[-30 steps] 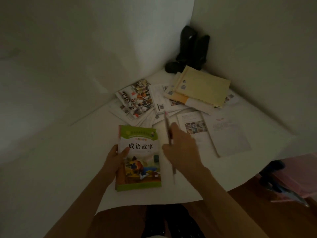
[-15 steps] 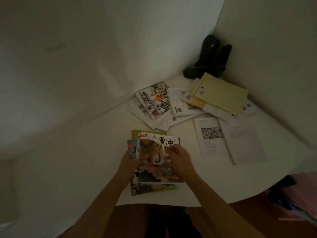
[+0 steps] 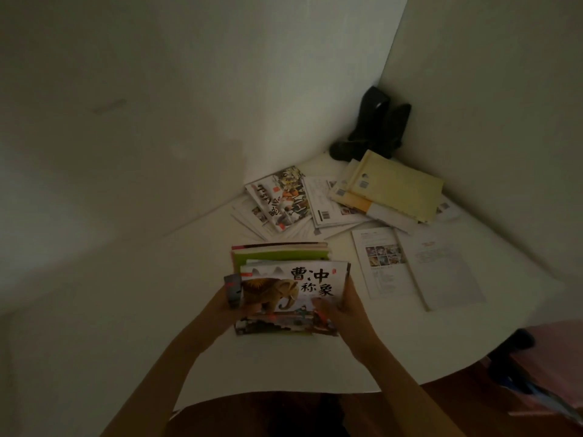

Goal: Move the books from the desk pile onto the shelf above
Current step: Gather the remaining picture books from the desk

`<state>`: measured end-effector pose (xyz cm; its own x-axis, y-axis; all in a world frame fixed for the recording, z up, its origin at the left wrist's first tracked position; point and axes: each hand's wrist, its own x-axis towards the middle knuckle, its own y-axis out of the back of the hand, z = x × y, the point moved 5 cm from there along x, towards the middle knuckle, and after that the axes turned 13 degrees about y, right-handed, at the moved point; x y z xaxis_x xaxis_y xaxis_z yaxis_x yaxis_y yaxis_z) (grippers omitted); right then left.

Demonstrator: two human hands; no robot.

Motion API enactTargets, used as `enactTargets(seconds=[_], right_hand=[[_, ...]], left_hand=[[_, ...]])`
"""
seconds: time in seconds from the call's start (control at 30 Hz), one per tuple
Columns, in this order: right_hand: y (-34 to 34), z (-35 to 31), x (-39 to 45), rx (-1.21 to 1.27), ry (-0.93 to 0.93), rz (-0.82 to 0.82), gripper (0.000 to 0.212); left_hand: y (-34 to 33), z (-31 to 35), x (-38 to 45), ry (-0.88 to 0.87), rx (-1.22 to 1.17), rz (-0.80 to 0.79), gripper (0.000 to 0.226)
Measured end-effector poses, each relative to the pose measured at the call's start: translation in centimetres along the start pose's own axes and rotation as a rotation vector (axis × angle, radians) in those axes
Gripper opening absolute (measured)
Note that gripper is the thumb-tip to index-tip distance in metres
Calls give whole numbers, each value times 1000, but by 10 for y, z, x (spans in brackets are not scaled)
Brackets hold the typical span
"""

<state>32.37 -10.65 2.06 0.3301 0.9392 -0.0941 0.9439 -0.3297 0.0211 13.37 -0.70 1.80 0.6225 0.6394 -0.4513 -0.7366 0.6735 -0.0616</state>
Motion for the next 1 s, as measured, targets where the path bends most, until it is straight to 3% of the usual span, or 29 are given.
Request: enactTargets(seconds=[0.17,0.3,0.43,0.53,0.73,1.0], right_hand=[[1,5,-14,15,4,62,45],[-10,27,-27,46,-37,87,54],[-8,45,-37,54,-74,132,58],[-4,31,-42,40,-20,62,60],[-17,-59,-48,45,202,-199,69],[-93,-261,-77,173,543,-492,69]], left_hand=[[-9,-12,-6,12,-69,92,52],[-20,-36,-8,46,-126,230,62],[-34,-45,-10,107,-98,304,45],[-41,-39,-28,59,-53,348,38],[-44,23,-107,-126,-67,515,30],[-27,165,-283,-530,-77,816,32]])
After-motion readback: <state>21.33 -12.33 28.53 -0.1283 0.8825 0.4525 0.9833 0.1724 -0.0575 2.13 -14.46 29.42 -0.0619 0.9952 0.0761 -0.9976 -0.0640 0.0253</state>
